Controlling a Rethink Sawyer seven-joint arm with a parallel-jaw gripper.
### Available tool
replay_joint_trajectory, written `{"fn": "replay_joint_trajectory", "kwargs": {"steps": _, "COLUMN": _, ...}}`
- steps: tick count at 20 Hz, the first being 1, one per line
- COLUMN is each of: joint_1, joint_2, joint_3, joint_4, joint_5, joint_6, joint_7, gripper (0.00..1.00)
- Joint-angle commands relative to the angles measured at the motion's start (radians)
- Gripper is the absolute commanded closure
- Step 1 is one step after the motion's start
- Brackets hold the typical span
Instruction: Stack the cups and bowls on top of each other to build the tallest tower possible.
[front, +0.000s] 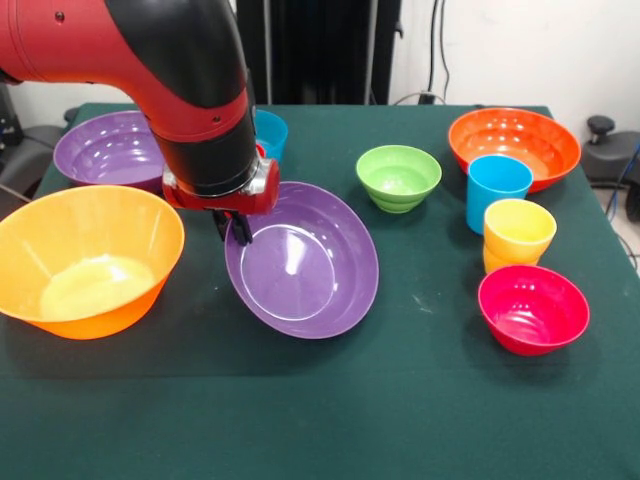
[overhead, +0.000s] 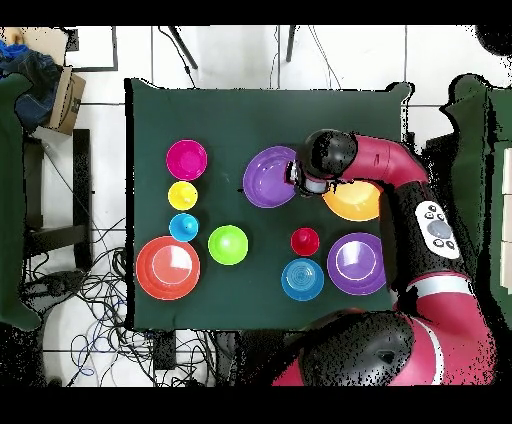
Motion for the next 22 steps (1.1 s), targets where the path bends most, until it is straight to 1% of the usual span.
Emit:
{"fn": "replay_joint_trajectory", "kwargs": {"steps": 1, "joint_1": -0.001, "joint_2": 0.024, "joint_3": 0.062, "joint_4": -0.069, "joint_5": -0.064, "joint_6": -0.061, "joint_7": -0.202, "gripper": 1.00}}
{"fn": "replay_joint_trajectory", "kwargs": {"steps": 12, "joint_1": -0.008, "joint_2": 0.042, "joint_3": 0.068, "joint_4": -0.076, "joint_5": -0.068, "joint_6": -0.075, "joint_7": -0.209, "gripper": 1.00}}
{"fn": "replay_joint_trajectory", "kwargs": {"steps": 22, "joint_1": -0.006, "joint_2": 0.040, "joint_3": 0.068, "joint_4": -0.073, "joint_5": -0.072, "joint_6": -0.079, "joint_7": -0.203, "gripper": 1.00}}
